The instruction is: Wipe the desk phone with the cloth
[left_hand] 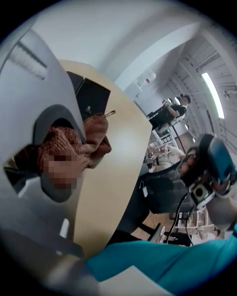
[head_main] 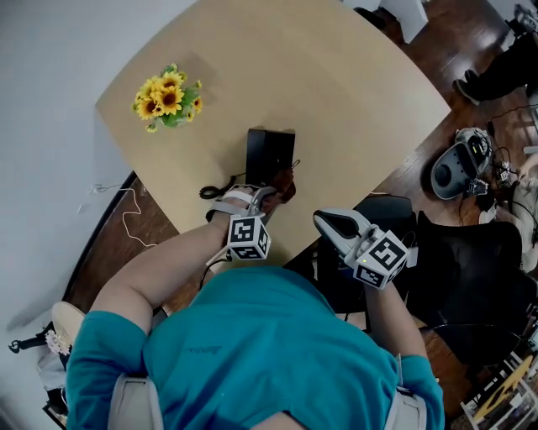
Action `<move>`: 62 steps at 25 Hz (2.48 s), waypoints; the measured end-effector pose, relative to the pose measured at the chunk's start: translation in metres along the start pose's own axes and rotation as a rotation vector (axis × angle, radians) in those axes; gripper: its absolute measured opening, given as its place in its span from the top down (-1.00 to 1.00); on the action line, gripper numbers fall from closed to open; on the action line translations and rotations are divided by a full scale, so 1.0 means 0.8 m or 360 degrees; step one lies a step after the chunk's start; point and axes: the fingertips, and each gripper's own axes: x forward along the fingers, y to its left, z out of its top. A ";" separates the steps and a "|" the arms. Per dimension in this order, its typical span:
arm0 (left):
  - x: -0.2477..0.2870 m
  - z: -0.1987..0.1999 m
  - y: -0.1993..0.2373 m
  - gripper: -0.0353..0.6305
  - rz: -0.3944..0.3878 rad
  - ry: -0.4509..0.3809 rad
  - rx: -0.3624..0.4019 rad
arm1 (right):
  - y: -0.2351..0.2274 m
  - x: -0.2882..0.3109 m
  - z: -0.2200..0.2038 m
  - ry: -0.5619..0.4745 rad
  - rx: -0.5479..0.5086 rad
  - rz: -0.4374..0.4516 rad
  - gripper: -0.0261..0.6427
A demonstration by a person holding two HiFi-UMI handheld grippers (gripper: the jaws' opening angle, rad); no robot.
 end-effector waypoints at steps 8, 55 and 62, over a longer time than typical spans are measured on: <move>-0.030 0.003 -0.027 0.56 -0.0187 -0.0068 -0.0037 | 0.004 0.002 0.002 -0.0001 0.0004 0.0003 0.91; -0.009 -0.064 -0.063 0.56 -0.0190 0.0270 0.0383 | -0.002 -0.010 -0.002 -0.0080 0.0054 -0.0046 0.91; -0.041 -0.001 0.000 0.56 -0.0112 0.0048 0.0323 | -0.013 -0.018 -0.004 -0.0139 0.0066 -0.0073 0.91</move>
